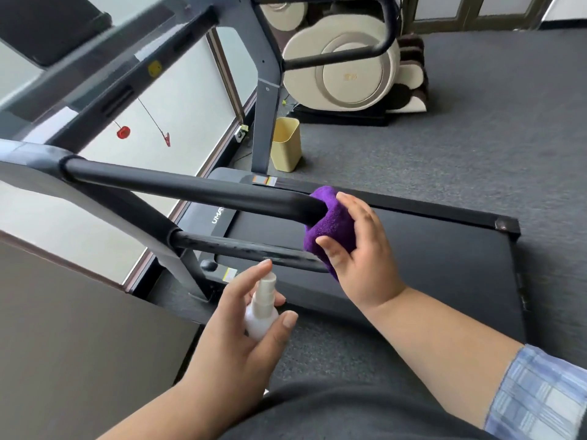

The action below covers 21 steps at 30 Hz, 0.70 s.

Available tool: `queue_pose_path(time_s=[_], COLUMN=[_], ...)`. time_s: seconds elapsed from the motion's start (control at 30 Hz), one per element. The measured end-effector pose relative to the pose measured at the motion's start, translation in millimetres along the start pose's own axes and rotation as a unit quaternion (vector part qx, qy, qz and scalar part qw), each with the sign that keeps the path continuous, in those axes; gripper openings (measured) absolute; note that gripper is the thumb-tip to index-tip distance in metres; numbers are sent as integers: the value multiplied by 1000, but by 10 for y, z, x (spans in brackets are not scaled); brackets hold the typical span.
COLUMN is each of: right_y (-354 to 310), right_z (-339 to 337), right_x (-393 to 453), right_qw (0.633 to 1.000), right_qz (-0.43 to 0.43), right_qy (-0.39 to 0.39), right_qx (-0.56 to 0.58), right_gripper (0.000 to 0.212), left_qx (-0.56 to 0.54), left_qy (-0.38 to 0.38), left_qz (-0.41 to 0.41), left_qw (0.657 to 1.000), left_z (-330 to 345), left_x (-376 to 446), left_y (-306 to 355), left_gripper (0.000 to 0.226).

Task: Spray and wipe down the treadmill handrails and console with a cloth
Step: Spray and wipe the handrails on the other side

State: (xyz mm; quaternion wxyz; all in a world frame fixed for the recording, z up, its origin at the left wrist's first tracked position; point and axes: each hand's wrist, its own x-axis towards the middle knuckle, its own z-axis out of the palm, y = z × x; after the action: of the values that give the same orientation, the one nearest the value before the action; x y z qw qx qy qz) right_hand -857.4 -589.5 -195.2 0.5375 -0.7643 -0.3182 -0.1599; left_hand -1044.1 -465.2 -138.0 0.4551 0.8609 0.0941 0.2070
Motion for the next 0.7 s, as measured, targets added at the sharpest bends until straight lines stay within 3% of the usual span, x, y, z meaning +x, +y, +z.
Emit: queue_pose_path(time_s=[0.17,0.37,0.53,0.7], right_y=[-308,-834,-1189,-1428], right_z=[-12,220,750,1436], right_x=[236,584,832,976], right_qw=[993,951,886,861], right_qz=[-29,-64,-77,-91], right_qy=[-40,-103,-208,-230], right_qx=[-107,-283,-408,-444], right_gripper=[64,56,57,56], left_qx=[-30,-61,-77,-71], left_qy=[4,7,9,-12], left_qz=[0,3,12,27], left_qw=[1000,998,997,997], left_z=[-91,-427,-894,-1308], left_x=[5,117,320,503], left_y=[-66,-292,-527,-849], left_gripper=[57,56,55,57])
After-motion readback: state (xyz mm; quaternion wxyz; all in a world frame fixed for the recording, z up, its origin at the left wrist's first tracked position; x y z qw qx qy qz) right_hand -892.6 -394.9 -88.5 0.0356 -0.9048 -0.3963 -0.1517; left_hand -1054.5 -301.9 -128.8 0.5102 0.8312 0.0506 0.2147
